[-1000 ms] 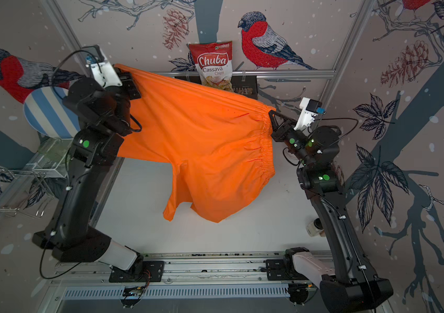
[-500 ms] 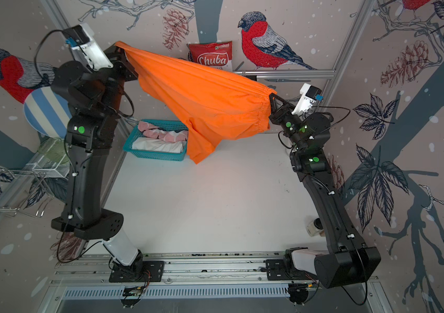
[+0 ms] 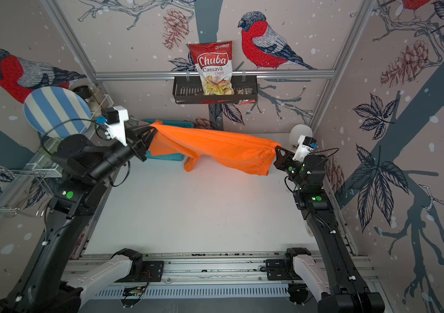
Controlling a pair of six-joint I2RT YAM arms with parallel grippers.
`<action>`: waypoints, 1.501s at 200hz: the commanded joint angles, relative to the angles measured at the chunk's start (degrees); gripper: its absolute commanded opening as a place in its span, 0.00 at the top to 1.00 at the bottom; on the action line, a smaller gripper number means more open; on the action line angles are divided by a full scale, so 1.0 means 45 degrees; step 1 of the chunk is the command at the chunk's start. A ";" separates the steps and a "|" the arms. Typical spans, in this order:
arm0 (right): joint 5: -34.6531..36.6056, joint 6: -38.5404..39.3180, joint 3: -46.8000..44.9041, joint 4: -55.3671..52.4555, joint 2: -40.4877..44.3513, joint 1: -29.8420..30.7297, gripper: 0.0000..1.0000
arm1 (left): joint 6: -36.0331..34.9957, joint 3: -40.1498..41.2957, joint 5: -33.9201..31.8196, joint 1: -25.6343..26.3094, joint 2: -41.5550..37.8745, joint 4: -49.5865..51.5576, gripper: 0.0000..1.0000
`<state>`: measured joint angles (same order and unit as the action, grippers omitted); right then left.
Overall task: Roll up the shorts
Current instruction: Flatten out the shorts at the center of the board, then fold the shorts at the center of the board.
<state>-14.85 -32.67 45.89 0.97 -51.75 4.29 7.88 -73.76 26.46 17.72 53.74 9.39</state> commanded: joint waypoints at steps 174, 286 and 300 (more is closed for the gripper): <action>0.3411 0.0013 -0.0024 0.0382 -0.5548 -0.1149 1.00 | -0.1736 -0.3413 -0.9497 0.2738 0.9256 0.2957 0.98; 0.3158 0.3035 0.3200 -0.2719 -0.8714 0.0768 0.30 | 0.2007 -0.2213 -0.5113 0.2699 1.0713 0.4552 0.38; 0.1914 0.3300 0.3226 -0.2964 -0.9080 0.1554 0.33 | 0.2796 -0.0790 -0.4457 0.3065 1.0336 0.3880 0.39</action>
<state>4.32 -22.37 60.07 -9.47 -90.67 6.85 13.21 -85.12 -0.78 29.06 102.85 32.51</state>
